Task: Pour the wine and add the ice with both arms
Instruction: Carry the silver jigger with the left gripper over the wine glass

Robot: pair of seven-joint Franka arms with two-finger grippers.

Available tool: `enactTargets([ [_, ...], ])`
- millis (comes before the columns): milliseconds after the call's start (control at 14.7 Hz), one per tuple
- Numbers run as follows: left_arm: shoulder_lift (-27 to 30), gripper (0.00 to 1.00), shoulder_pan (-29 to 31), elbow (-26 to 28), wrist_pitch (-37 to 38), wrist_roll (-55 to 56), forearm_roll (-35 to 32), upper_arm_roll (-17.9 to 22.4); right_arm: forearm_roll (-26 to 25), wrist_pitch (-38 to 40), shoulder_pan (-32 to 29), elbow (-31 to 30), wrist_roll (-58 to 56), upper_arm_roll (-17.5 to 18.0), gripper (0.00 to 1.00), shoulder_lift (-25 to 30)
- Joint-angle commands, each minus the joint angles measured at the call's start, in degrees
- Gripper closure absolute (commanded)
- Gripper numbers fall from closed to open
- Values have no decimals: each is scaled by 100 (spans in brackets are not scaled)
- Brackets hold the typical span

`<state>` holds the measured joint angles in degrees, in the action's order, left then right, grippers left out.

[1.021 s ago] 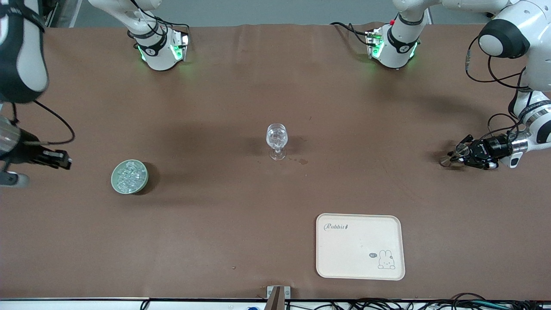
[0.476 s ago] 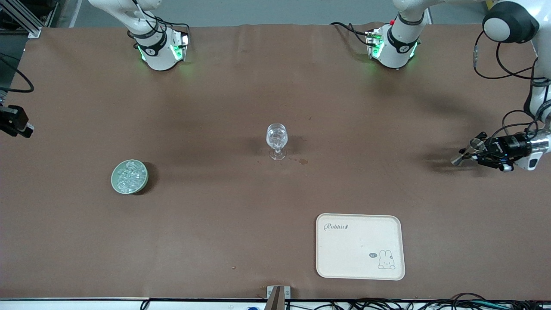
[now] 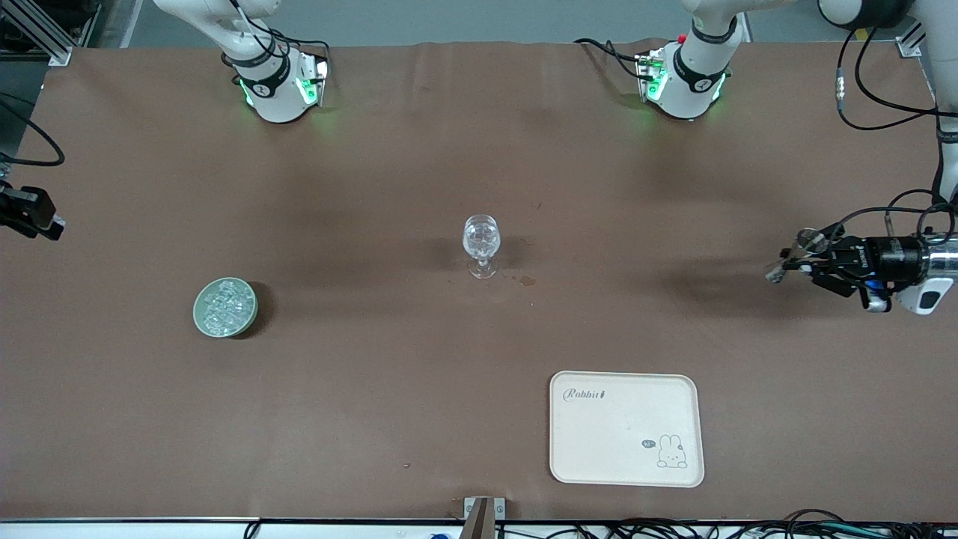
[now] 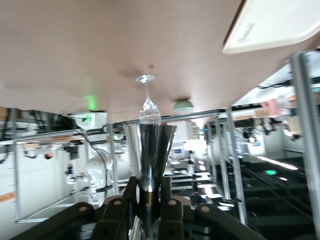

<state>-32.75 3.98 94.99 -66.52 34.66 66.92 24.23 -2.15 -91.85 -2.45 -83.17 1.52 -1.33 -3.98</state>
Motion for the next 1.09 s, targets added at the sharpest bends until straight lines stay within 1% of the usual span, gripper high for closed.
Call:
enactTargets([
  [0,216,99,-159,134,-19,155,-109,-6,92,-26,-53,-68,42,28,99,64],
  [136,243,99,-362,134,-80,312,-92,-67,92,-34,-53,-68,42,36,99,64],
  [204,260,99,-362,134,-141,356,-92,-329,92,-34,-45,-68,42,36,99,55],
  [340,287,99,-345,99,-151,436,-127,-655,92,-34,-45,-68,42,36,99,55],
  [476,366,99,-327,73,-264,960,-118,-954,92,-43,-53,-68,42,36,99,55],
  [749,463,100,-353,116,-1036,1629,-127,-1797,92,-43,-53,-59,42,36,99,55],
  [953,463,99,-362,116,-1555,1974,-372,-2553,92,-43,-53,-51,42,36,99,55],
  [1021,454,99,-362,134,-1740,2044,-399,-2721,92,-43,-53,-51,42,36,99,46],
])
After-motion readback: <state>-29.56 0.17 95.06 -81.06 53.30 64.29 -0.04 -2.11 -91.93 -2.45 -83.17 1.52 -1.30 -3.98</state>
